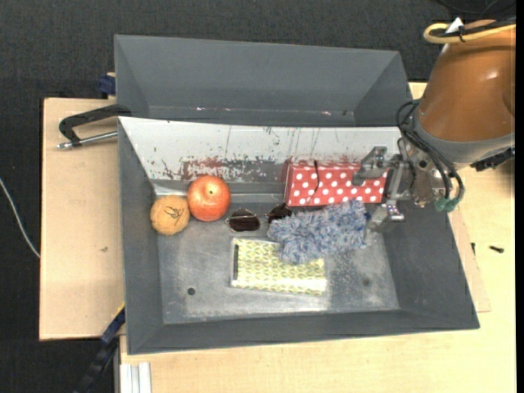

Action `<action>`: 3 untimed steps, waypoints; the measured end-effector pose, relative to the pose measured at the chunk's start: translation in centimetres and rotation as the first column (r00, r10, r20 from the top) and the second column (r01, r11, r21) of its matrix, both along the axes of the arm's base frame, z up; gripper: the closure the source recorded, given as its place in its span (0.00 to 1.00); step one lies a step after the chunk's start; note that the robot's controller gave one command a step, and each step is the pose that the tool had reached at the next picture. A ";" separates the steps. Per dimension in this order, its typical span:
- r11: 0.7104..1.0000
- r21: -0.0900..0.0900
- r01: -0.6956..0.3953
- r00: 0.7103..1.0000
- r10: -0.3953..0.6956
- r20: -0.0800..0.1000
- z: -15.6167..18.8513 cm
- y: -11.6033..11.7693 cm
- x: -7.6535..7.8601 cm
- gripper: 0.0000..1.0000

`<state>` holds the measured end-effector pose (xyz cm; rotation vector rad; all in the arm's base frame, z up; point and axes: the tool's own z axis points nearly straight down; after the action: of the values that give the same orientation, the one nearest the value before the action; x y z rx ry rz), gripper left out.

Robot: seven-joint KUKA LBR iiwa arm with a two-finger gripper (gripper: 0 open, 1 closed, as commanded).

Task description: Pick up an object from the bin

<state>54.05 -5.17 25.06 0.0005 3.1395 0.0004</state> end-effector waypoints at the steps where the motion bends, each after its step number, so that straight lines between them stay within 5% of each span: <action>1: 0.999 0.001 0.047 0.999 -0.047 0.004 -5.7 2.2 -0.4 0.00; 2: 0.995 0.005 0.095 0.995 -0.095 -0.003 -9.3 7.1 -1.2 0.00; 3: 0.994 -0.001 0.109 0.994 -0.109 0.006 -10.6 2.0 1.4 0.00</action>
Offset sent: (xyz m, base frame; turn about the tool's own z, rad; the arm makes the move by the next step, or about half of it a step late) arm -0.0152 0.0700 -0.0906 0.1038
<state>55.49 -3.18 14.50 0.1710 3.1288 -0.0011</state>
